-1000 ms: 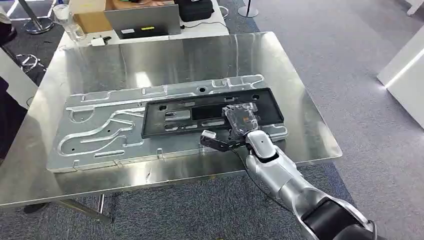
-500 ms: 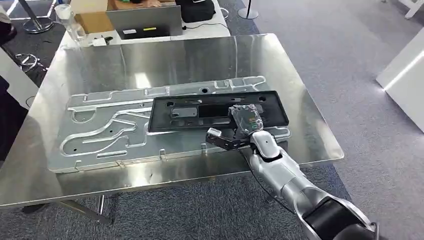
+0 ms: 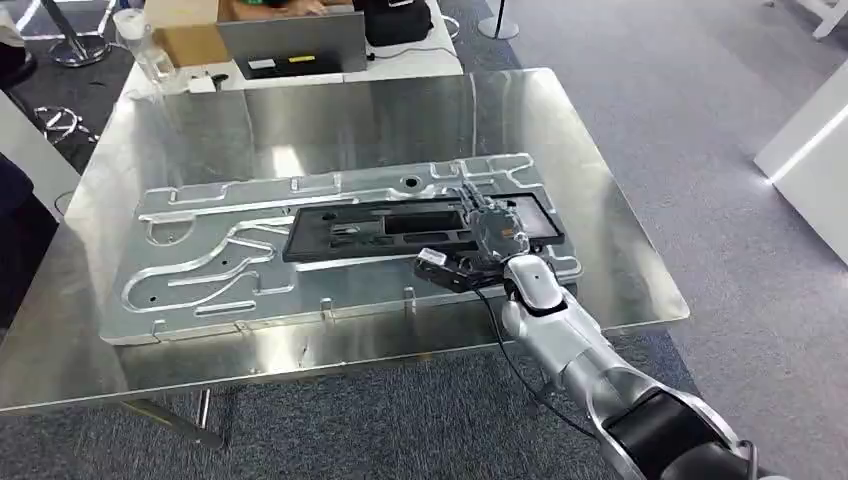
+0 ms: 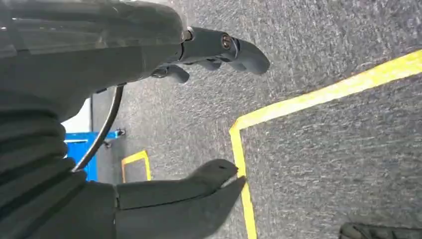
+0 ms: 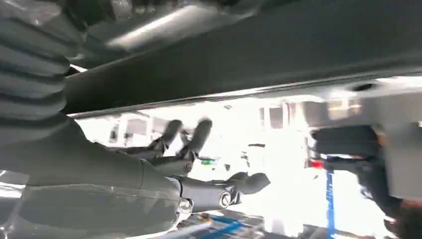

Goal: Take the parts from the cabinet and place them on the table.

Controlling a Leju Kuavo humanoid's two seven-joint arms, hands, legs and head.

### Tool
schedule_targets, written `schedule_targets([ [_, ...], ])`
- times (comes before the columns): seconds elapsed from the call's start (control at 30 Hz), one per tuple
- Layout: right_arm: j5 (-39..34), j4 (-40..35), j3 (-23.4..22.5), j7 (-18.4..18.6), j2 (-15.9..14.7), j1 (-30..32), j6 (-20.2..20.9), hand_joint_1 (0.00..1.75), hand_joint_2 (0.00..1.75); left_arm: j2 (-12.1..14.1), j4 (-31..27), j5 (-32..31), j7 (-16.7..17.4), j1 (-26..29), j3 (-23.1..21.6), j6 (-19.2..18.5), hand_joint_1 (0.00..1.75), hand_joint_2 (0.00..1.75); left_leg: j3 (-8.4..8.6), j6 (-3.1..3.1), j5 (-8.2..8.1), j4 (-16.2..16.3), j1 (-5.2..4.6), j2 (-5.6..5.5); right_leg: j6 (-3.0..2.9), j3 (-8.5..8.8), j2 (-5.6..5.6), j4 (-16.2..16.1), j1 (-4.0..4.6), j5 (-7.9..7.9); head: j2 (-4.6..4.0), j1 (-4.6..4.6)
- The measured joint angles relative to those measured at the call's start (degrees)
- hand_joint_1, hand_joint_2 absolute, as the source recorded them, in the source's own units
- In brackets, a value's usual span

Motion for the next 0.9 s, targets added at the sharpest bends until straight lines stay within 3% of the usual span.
schedule_targets([
  [0.07, 0.0, 0.1, -0.2, 0.0, 0.0, -0.1, 0.0, 0.00, 0.00, 0.0, 0.0, 0.0, 0.1, 0.1, 0.0, 0.0, 0.00, 0.00, 0.17, -0.61, 0.16, -0.4, 0.02, -0.02, -0.56, 0.02, 0.05, -0.1, 0.04, 0.13, 0.00, 0.00],
  [0.1, 0.0, 0.1, -0.2, 0.0, 0.1, -0.1, 0.0, 0.00, 0.00, 0.0, 0.0, 0.0, 0.2, 0.0, 0.0, 0.0, 0.00, 0.00, 0.00, -0.96, -0.47, 0.2, 0.10, 0.02, -1.11, 0.55, -0.15, -0.8, -0.67, 0.54, 0.00, 0.00],
  [0.13, 0.0, 0.1, -0.2, 0.0, 0.2, -0.2, 0.0, 0.00, 0.00, 0.0, 0.0, 0.0, 0.2, 0.0, 0.0, 0.0, 0.00, 0.00, -0.72, -1.20, -1.86, 2.1, 0.02, 0.04, -1.50, 0.71, -0.12, -1.1, -0.62, 0.61, -0.02, -0.02],
  [0.17, 0.0, 0.1, -0.3, 0.0, 0.2, -0.3, 0.0, 0.00, 0.00, 0.0, 0.0, 0.0, 0.2, 0.0, 0.0, 0.0, 0.00, 0.00, -2.01, -1.31, -3.63, 4.9, 0.11, 0.04, -1.80, 0.67, -0.19, -1.1, -0.58, 0.61, -0.02, -0.02],
  [0.2, 0.0, 0.2, -0.3, 0.0, 0.2, -0.3, -0.1, 0.00, 0.00, 0.0, 0.0, 0.0, 0.3, 0.0, 0.0, 0.0, 0.00, 0.00, -4.71, -1.49, -6.51, 10.8, 0.19, 0.05, -1.88, 0.59, -0.22, -1.0, -0.47, 0.57, 0.00, -0.02],
  [0.23, 0.0, 0.3, -0.3, 0.0, 0.2, -0.2, -0.1, 0.00, 0.00, 0.0, 0.0, 0.0, 0.3, 0.0, 0.0, -0.1, 0.00, 0.00, -6.61, -1.63, -8.04, 15.0, 0.18, 0.05, -1.92, 0.54, -0.22, -0.9, -0.41, 0.54, 0.00, -0.02],
  [0.27, 0.0, 0.5, -0.3, 0.0, 0.2, -0.2, -0.1, 0.00, 0.00, 0.0, 0.0, 0.0, 0.3, 0.1, 0.0, -0.1, 0.00, 0.00, -7.83, -1.72, -8.51, 17.5, 0.19, 0.05, -1.93, 0.47, -0.21, -0.8, -0.36, 0.53, 0.00, -0.04],
  [0.3, 0.0, 0.6, -0.3, 0.0, 0.2, -0.1, -0.1, 0.00, 0.00, 0.0, 0.0, 0.0, 0.4, 0.2, 0.0, -0.3, 0.00, 0.00, -7.80, -1.71, -7.75, 17.5, 0.20, 0.05, -1.96, 0.41, -0.19, -0.6, -0.36, 0.48, -0.02, -0.02],
  [0.37, 0.0, 0.7, -0.3, 0.0, 0.2, -0.1, -0.2, 0.00, 0.00, 0.0, 0.0, 0.0, 0.5, 0.2, 0.0, -0.4, 0.00, 0.00, -5.08, -1.59, -4.27, 12.0, 0.20, 0.07, -1.87, 0.38, -0.14, -0.3, -0.36, 0.27, 0.00, -0.02],
  [0.4, 0.0, 0.7, -0.4, -0.1, 0.2, -0.2, -0.2, 0.00, 0.00, 0.1, 0.0, 0.0, 0.5, 0.1, 0.0, -0.5, 0.00, 0.00, -1.72, -1.41, -1.21, 5.5, 0.21, 0.09, -1.71, 0.43, -0.11, 0.1, -0.37, 0.04, -0.02, -0.02],
  [0.43, 0.0, 0.7, -0.4, -0.2, 0.2, -0.2, -0.3, 0.00, 0.00, 0.1, 0.0, 0.0, 0.5, 0.1, 0.0, -0.5, 0.00, 0.00, 0.35, -1.11, -1.14, 1.2, 0.18, 0.06, -1.43, 0.35, -0.12, 0.3, -0.36, -0.17, -0.02, -0.02],
  [0.47, 0.0, 0.7, -0.4, -0.1, 0.2, -0.3, -0.5, 0.00, 0.00, 0.1, 0.0, 0.1, 0.5, -0.1, 0.0, -0.7, 0.00, 0.00, 0.75, -0.90, -1.12, 0.4, -0.11, 0.04, -1.12, -0.02, -0.06, 0.8, 0.17, -0.29, 0.00, 0.00],
  [0.57, 0.0, 0.7, -0.5, -0.2, 0.2, -0.2, -0.7, 0.00, 0.00, 0.1, 0.0, 0.1, 0.5, 0.0, 0.0, -0.8, 0.00, 0.00, 0.40, -0.10, -0.89, 0.6, -0.22, -0.03, -0.26, -0.05, 0.05, 0.3, -0.04, 0.13, 0.00, -0.02],
  [0.63, 0.0, 0.7, -0.6, -0.2, 0.2, -0.2, -0.8, 0.00, 0.00, 0.0, 0.0, 0.1, 0.5, 0.0, 0.0, -0.8, 0.00, 0.00, 0.75, 0.81, -0.31, -0.3, 0.25, 0.21, 0.38, -0.57, 0.08, 1.6, -0.21, -1.06, 0.00, 0.02],
  [0.67, 0.0, 0.7, -0.7, -0.2, 0.2, -0.3, -0.8, 0.00, 0.00, 0.0, 0.0, 0.1, 0.5, -0.1, 0.0, -0.8, 0.00, 0.00, 0.69, 1.10, -0.21, -0.4, 0.28, 0.28, 0.59, -1.97, 0.05, 4.6, -0.22, -3.15, -0.02, 0.00],
  [0.73, 0.0, 0.8, -0.7, -0.2, 0.2, 0.0, -0.8, 0.00, 0.00, 0.0, 0.0, 0.1, 0.5, -0.1, 0.0, -0.9, 0.00, 0.00, 0.60, 1.19, -0.24, -0.4, 0.27, 0.30, 1.03, -6.32, 0.01, 14.0, -0.57, -7.38, -0.02, 0.00],
  [0.77, 0.0, 0.9, -0.7, -0.2, 0.2, 0.3, -0.8, 0.00, 0.00, 0.0, 0.0, 0.1, 0.5, 0.0, 0.0, -0.9, 0.00, 0.00, 0.58, 1.24, -0.27, -0.3, 0.27, 0.28, 1.17, -7.97, 0.00, 17.3, -0.65, -8.21, -0.02, 0.02],
  [0.8, 0.0, 0.9, -0.7, -0.2, 0.2, 0.4, -0.8, 0.00, 0.00, 0.1, 0.0, 0.1, 0.5, 0.0, 0.0, -0.9, 0.00, 0.00, 0.60, 1.21, -0.29, -0.3, 0.29, 0.25, 1.25, -8.49, -0.01, 18.0, -0.76, -7.64, 0.00, 0.02],
  [0.83, 0.1, 0.9, -0.7, -0.2, 0.2, 0.3, -0.9, 0.00, 1.75, 0.1, 0.0, 0.1, 0.5, 0.1, 0.0, -0.9, 0.00, 0.00, 0.66, 1.17, -0.33, -0.2, 0.35, 0.23, 1.31, -7.62, -0.05, 15.9, -0.91, -5.78, 0.00, 0.00],
  [0.9, 0.5, 0.8, -0.7, 0.1, 0.2, 0.3, -1.4, 0.00, 1.75, 0.0, 0.0, 0.1, 0.5, 0.0, 0.1, -0.9, 0.00, 0.00, 0.93, 0.82, -0.57, -0.1, 0.46, 0.10, 1.24, -2.77, -0.15, 6.2, -1.14, -0.58, 0.00, 0.02],
])
